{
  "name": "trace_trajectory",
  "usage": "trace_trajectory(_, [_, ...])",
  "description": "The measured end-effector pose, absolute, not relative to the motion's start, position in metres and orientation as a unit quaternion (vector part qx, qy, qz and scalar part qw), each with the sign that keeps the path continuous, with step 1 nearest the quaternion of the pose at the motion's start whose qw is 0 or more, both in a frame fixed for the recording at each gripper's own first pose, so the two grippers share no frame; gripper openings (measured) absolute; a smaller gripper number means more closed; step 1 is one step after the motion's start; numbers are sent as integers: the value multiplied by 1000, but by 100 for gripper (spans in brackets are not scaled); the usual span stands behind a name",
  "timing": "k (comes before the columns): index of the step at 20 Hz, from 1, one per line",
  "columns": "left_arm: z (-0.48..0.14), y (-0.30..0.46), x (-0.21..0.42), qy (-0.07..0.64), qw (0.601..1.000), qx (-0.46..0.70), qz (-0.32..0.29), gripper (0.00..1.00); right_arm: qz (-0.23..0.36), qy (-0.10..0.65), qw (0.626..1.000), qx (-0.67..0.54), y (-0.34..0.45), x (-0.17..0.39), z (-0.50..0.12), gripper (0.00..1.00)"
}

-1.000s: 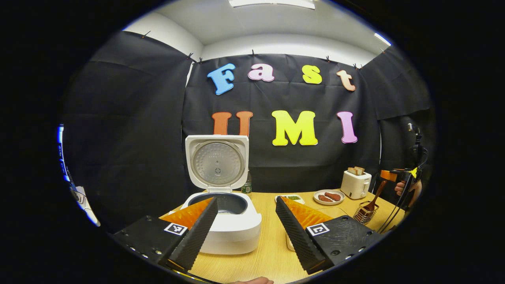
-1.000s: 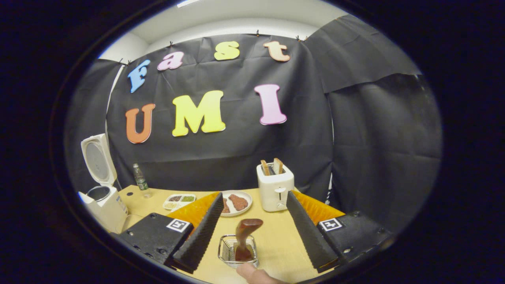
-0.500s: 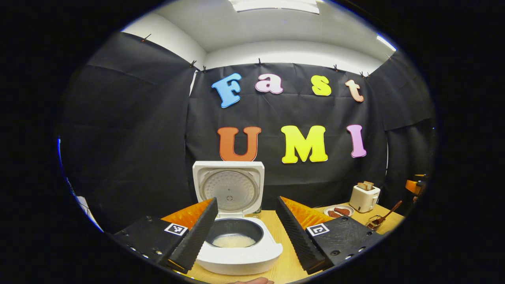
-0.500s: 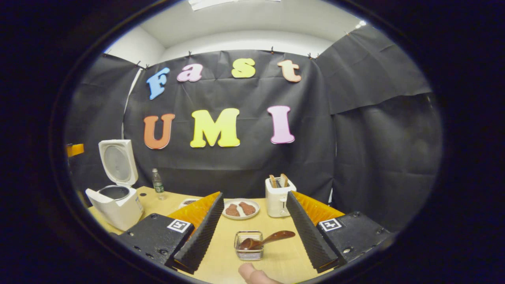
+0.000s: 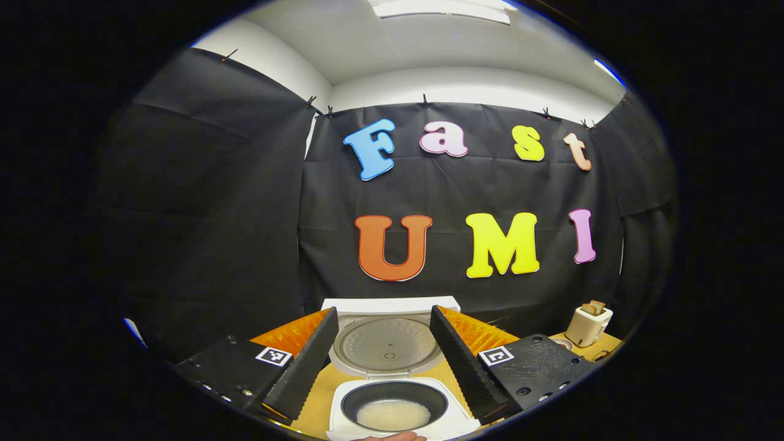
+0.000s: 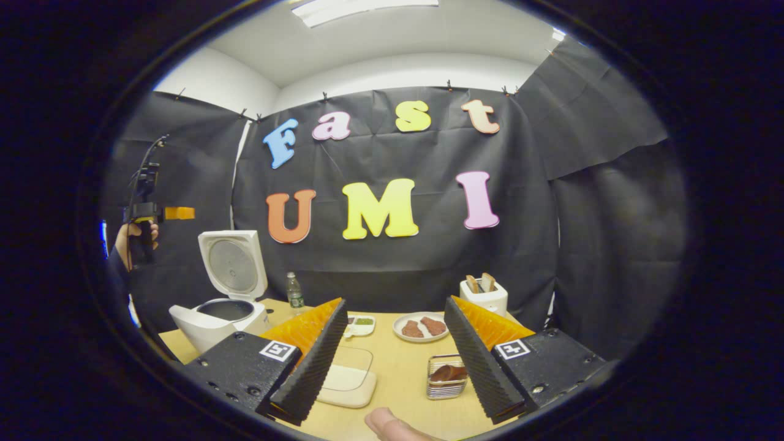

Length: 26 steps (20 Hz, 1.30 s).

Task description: Close the left gripper, press the button to open the rice cooker; take a wooden spoon from the chopstick holder with the right hand, scoop a spoonful of rice and pour it into the rice cooker, then put the wooden spoon back into the chopstick holder.

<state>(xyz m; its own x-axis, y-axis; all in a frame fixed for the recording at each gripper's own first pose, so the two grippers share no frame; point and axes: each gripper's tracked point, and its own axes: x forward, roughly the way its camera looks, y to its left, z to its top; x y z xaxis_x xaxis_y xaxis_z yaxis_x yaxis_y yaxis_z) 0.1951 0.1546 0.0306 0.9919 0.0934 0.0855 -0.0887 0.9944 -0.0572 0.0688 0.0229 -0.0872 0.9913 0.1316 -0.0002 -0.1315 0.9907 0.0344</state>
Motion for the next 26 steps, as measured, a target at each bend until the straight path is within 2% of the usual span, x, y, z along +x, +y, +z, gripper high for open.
trace_trajectory(4, [39,176,234,-39,998,-10,58,94,73,-1,997,15,36,73,-93,99])
trace_trajectory(9, [40,171,286,-24,998,-40,33,94,76,-8,997,11,45,73,-99,100])
trace_trajectory(15, [17,170,351,11,999,-28,40,94,71,-16,997,8,47,73,-106,100])
trace_trajectory(18, [-1,181,378,29,997,-24,64,94,51,-19,998,24,34,73,-110,99])
trace_trajectory(22, [-29,182,384,66,995,-22,68,94,42,-20,998,33,30,65,-119,100])
trace_trajectory(26, [-29,179,376,83,994,-24,70,97,41,-23,999,26,27,50,-111,100])
